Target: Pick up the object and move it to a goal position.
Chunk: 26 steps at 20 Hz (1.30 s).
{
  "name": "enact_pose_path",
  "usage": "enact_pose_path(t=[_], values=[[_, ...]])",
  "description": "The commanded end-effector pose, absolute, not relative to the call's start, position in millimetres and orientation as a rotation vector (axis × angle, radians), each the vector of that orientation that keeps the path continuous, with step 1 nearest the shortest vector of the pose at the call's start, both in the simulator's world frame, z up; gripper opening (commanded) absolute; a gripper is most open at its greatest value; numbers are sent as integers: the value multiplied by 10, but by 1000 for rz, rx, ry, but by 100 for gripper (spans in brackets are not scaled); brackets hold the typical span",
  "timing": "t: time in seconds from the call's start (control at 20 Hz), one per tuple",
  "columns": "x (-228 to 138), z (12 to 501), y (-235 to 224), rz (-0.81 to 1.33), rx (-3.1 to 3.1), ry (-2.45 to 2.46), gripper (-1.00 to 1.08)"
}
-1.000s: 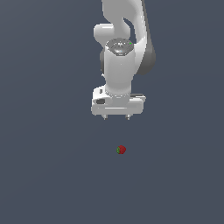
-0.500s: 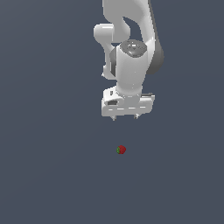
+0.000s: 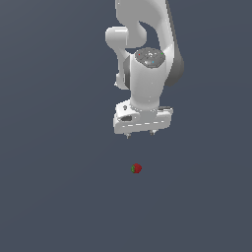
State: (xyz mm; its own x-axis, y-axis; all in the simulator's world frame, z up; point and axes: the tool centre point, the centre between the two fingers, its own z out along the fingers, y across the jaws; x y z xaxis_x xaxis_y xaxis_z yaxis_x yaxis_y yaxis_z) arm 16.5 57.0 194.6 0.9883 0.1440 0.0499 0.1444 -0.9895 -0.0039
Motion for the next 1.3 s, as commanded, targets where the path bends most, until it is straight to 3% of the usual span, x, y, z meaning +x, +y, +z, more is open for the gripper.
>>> enact_pose_path(t=[0.0,1.25], values=[[192,1913,569,-74,-3123,-278,100],[662,1227,526,-18,-2897,-1250,100]])
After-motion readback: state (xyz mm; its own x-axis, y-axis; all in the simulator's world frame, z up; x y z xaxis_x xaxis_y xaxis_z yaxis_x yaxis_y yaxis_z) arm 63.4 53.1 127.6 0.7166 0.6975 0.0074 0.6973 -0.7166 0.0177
